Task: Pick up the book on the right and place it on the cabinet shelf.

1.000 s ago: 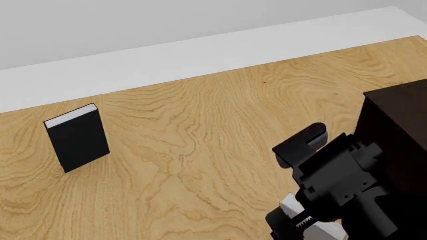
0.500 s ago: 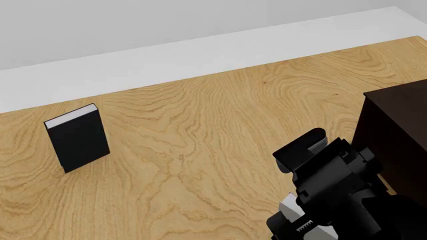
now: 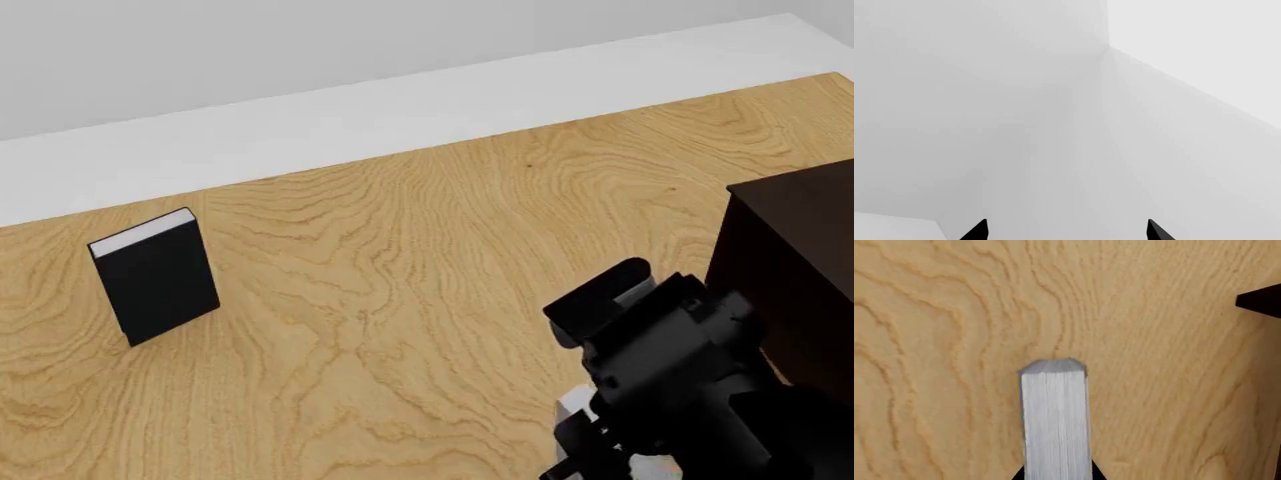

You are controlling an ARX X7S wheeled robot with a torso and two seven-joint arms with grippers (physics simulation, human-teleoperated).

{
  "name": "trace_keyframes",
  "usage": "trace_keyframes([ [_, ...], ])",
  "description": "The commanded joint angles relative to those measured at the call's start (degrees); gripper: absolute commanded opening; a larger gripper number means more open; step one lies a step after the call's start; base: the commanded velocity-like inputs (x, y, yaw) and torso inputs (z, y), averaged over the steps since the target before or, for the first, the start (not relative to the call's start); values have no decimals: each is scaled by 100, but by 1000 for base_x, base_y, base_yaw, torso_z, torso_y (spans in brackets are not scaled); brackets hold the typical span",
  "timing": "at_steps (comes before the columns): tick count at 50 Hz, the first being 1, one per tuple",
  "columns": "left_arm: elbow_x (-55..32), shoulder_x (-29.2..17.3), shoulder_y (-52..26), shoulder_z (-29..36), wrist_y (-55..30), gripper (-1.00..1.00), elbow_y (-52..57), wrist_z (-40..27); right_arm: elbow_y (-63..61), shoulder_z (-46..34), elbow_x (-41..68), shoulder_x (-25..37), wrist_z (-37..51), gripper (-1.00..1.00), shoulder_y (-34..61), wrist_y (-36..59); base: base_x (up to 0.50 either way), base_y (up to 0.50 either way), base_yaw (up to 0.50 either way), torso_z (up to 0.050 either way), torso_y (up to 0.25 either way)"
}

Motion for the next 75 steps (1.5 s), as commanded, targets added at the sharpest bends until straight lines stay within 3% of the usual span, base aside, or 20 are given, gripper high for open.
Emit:
trace_keyframes([
  [1,-32,-32,8,20,16,100,-3,-36,-1027,506,-101,447,605,-100,59,98,0,0,0,0,0],
  [21,-58,-32,82,35,86,100,-14,-37,-2903,1726,308,1225,3722,-100,-174,104,0,0,0,0,0],
  [33,-44,-34,110,71,130,100,-41,-34,-3933,1718,38,1564,5108,-100,-338,311,0,0,0,0,0],
  [38,-61,-34,118,73,146,100,-47,-38,-4222,1828,121,1653,5336,-100,-524,234,0,0,0,0,2],
  [46,-78,-31,137,83,173,100,-62,-27,-4688,1593,-424,1689,6403,-100,-757,278,0,0,0,0,1],
  [62,-144,-58,159,99,198,100,-62,-57,-4949,1381,-823,1510,7274,-100,-1156,323,0,0,0,0,1],
  [75,-195,-71,175,101,223,100,-61,-80,-4923,1361,-980,1356,8069,-100,-1311,882,0,0,0,0,2],
])
